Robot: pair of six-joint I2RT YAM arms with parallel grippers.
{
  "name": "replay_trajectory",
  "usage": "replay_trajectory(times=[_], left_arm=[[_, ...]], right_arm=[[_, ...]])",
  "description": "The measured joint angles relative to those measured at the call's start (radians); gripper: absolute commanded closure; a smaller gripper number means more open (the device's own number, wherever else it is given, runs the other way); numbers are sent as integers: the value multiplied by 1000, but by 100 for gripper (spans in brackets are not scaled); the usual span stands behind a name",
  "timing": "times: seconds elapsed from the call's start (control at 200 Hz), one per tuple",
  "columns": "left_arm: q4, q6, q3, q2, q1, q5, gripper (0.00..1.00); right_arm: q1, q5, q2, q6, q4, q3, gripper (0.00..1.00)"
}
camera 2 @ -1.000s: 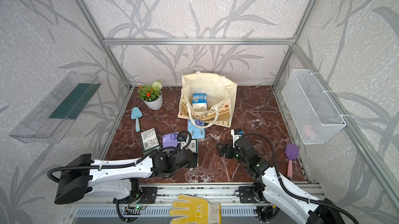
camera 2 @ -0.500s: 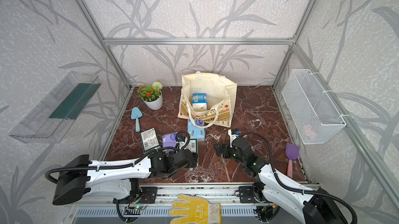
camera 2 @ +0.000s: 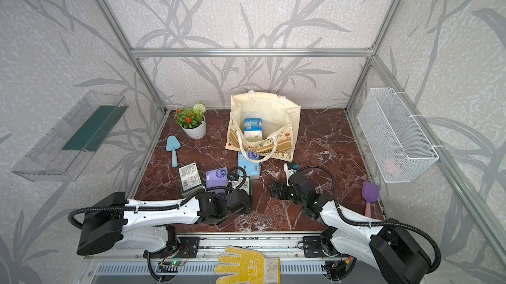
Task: Put tissues into the canvas bag
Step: Pick up the pack of facial tissues from the center of the board.
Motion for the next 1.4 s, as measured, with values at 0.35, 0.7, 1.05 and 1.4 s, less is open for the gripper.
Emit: replay_trajectory(times=[0.35, 0.7, 1.05, 1.4], left_arm=[[102, 31, -76, -79, 30, 14, 1], [99, 29, -139, -205, 120, 65, 7], [36, 8, -141, -208, 130, 72, 26], [19, -8, -144, -211, 136, 64, 45]], right_arm=[[37, -35, 148, 38, 114, 40, 11], [121, -40, 276, 83, 203, 85, 13], [180, -40, 392, 154, 291, 107, 15], [207, -43, 454, 212, 385, 108, 16]])
